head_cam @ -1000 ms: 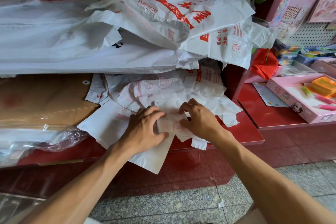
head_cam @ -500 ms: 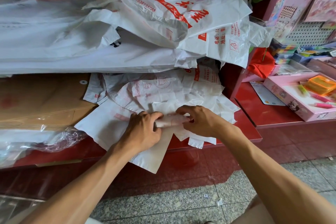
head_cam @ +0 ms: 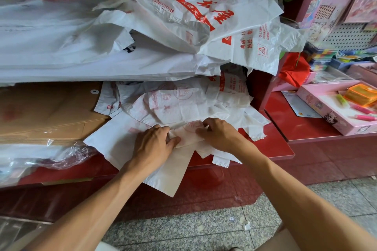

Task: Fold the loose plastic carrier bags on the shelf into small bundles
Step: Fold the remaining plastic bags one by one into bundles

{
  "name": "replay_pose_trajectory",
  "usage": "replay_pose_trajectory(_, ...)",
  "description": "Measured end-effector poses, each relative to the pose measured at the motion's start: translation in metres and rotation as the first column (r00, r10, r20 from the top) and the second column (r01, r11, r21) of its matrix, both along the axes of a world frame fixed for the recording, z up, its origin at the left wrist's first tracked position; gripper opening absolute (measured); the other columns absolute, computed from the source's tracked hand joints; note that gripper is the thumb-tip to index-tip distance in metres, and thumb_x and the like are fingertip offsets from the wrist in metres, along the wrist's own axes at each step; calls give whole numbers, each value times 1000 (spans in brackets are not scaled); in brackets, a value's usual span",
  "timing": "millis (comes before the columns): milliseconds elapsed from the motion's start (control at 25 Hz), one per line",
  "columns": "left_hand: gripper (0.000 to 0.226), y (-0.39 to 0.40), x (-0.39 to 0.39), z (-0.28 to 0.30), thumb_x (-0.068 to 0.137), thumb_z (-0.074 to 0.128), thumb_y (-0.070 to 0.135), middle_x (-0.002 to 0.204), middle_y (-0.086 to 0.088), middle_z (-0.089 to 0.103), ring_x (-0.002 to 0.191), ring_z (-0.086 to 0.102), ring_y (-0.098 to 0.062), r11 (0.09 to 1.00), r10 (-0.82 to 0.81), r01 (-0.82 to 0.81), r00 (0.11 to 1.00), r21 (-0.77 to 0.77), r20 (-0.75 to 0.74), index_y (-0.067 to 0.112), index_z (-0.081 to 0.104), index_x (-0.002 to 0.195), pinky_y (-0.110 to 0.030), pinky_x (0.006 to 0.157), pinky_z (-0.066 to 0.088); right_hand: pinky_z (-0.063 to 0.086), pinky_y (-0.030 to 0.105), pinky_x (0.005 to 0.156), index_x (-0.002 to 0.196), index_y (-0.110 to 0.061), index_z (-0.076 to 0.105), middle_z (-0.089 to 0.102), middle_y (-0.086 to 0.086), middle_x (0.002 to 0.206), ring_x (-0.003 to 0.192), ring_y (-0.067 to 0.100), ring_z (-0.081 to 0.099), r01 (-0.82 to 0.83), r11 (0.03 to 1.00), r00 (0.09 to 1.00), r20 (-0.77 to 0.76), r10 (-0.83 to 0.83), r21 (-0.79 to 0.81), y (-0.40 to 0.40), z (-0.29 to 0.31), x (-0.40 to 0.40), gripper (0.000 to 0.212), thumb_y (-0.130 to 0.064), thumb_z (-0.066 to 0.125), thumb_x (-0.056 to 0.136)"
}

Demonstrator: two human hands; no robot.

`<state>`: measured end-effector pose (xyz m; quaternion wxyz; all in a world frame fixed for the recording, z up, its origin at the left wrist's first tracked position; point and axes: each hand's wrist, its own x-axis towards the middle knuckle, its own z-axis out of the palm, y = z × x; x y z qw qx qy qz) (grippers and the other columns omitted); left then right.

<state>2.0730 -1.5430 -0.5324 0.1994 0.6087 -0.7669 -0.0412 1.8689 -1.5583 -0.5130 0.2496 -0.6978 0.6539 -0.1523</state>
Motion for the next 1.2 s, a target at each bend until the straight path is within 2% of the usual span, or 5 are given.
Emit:
replay_pose_trajectory(320,18,-9,-1,5,91,65,32,76,5,60,74,56,-14,979,56,31,908,200,-415,19,57,81,-21,62,43,36,25,55,85,-11,51,53,0,77,68,15,49,172,984,936,317,-150,-43,5,5,15,21,-26,65,88)
replay_pose_trajectory(600,5,1,6,36,93,65,23,87,1,69,82,60,-13,977,136,119,285,176,-949,22,70,92,-31,75,47,56,40,81,96,-8,54,67,12,93,84,32,71,84,971,435,869,-236,222,8,31,29,28,13,62,79)
replay_pose_trajectory(720,20,6,31,53,91,68,24,83,3,71,83,61,-12,986,153,10,315,165,-937,33,77,76,-31,81,47,56,36,73,115,-14,57,68,11,94,84,25,66,-36,970,214,950,-228,240,12,41,55,42,10,61,81)
replay_pose_trajectory(920,9,40,90,80,86,73,12,80,8,74,77,68,-5,987,163,-68,405,148,-900,19,74,92,-14,67,49,43,18,58,98,-9,72,69,-2,79,69,4,62,-181,978,659,751,41,104,35,58,105,19,-8,74,79)
replay_pose_trajectory(1200,18,122,210,94,75,82,21,79,-3,72,65,60,-11,943,332,-167,493,287,-804,16,71,88,-22,58,47,51,24,54,87,-7,60,68,13,72,57,16,63,-412,901,501,860,100,136,67,62,243,15,0,72,81)
